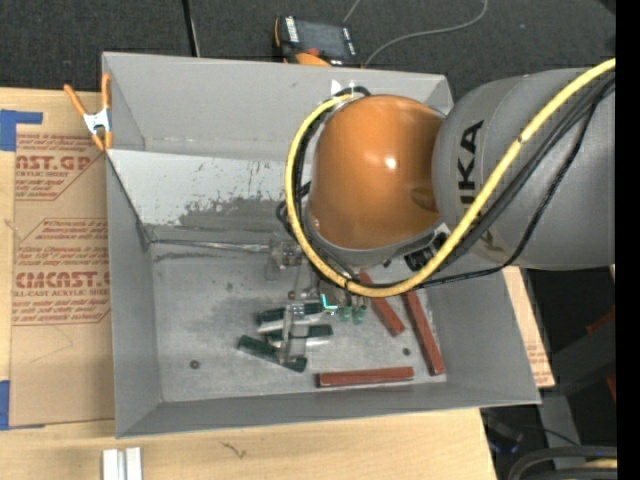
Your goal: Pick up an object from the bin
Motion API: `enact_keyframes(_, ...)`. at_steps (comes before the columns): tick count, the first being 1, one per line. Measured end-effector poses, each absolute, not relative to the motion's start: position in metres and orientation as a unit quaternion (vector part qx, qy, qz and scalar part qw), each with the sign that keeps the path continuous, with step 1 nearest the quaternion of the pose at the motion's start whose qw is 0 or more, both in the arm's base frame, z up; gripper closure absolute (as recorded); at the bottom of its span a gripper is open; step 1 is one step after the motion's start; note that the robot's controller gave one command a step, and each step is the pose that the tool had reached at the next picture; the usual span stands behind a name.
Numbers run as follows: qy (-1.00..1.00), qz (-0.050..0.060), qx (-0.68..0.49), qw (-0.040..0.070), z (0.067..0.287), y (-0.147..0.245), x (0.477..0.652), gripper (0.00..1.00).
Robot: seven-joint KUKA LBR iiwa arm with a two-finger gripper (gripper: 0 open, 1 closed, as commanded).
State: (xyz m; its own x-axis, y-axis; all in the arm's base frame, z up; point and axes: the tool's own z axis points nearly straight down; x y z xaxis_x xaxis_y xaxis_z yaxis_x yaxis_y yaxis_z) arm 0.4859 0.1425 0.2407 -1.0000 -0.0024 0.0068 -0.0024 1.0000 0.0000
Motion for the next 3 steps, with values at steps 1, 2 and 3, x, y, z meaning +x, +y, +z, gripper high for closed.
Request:
enact_keyframes(1, -0.998, 0.001, 0.058, 0.003, 0.111, 0.088, 0.509, 0.0)
enact_keyframes(2, -0.997, 0.0, 0.077, 0.0, 0.068, 0.056, 0.545, 0.0)
enact_keyframes(3, -0.997, -0.001, 0.079, -0.001, 0.07, 0.058, 0.544, 1.0)
